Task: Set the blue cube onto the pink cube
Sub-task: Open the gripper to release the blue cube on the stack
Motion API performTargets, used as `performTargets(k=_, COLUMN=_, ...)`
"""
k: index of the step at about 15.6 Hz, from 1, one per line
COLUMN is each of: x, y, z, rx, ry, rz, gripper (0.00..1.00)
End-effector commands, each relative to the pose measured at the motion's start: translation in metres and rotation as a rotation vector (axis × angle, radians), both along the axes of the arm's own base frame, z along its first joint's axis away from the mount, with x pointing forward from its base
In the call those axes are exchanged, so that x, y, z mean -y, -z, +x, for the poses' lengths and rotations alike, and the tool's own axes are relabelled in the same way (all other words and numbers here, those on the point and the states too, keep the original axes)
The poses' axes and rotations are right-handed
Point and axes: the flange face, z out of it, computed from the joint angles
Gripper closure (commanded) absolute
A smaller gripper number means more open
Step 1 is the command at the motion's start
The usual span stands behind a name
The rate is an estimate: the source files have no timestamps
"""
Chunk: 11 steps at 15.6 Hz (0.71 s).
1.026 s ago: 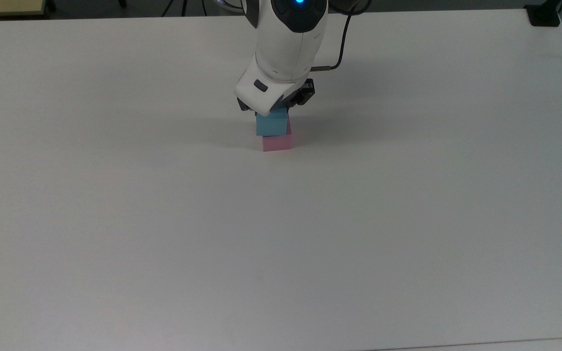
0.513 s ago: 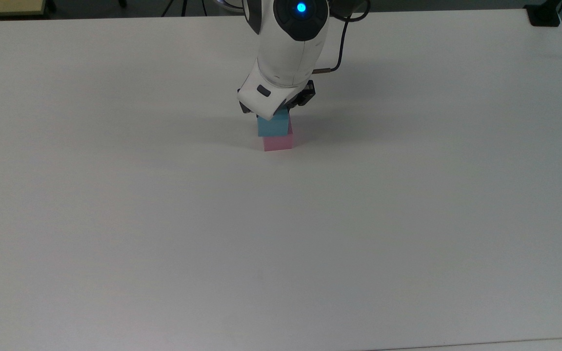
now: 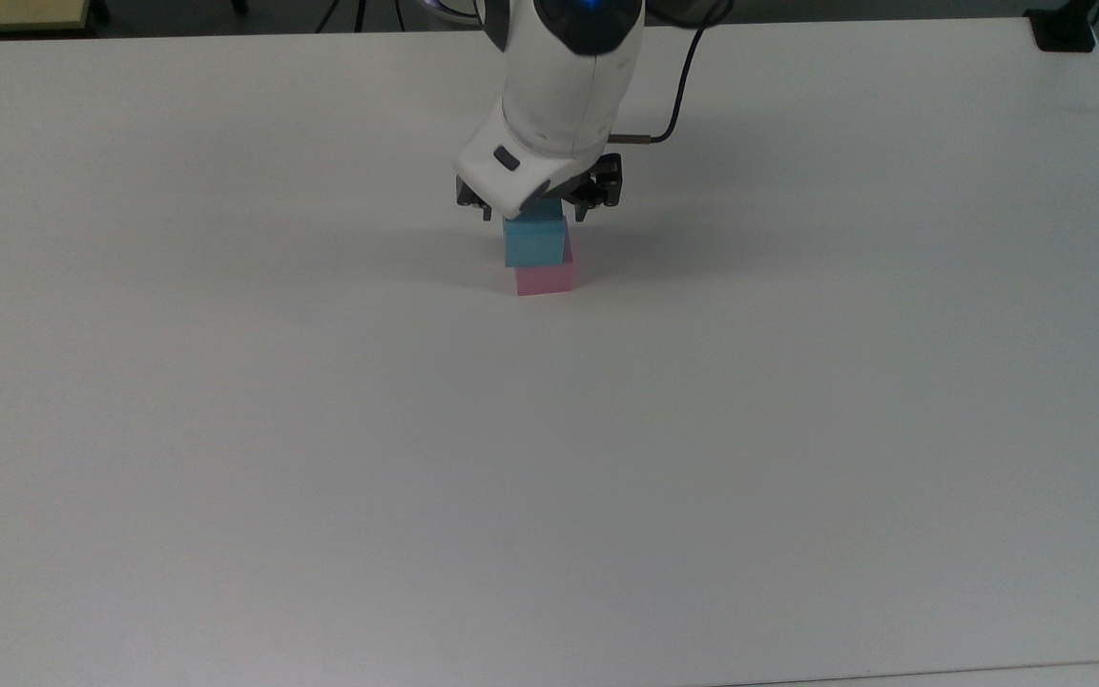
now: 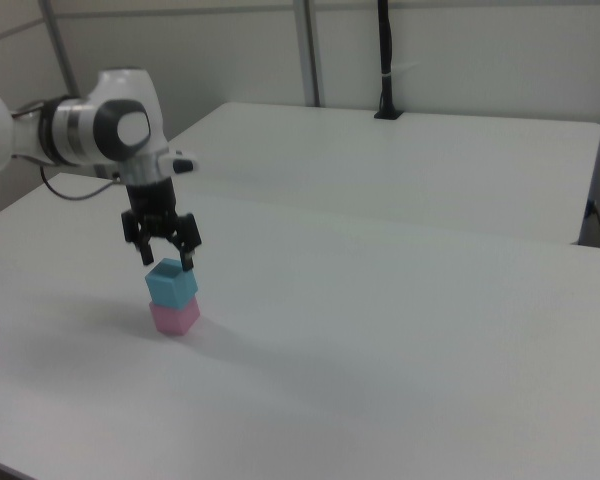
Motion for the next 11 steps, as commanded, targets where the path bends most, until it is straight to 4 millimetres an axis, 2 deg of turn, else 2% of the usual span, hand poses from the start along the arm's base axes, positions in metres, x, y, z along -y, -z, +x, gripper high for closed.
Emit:
performTargets(k=1, x=0.045, y=-0.086, z=-0.014, rx=0.149, ry=0.109, rz=0.022, gripper=0.00)
performTargets(k=3, x=0.074, y=-0.119, z=-0.022, rx=0.200, ry=0.110, rz=0.035, gripper=0.00)
performTargets(k=7, x=0.121, y=-0.134, z=-0.029, rx=0.203, ry=0.179, rz=0.029, gripper=0.00)
performTargets(k=8, x=0.126, y=-0.135, z=-0.029, rx=0.205, ry=0.189, rz=0.030, gripper=0.00)
performTargets(k=11, x=0.125, y=-0.140, z=-0.030, rx=0.201, ry=0.191, rz=0.028, gripper=0.00)
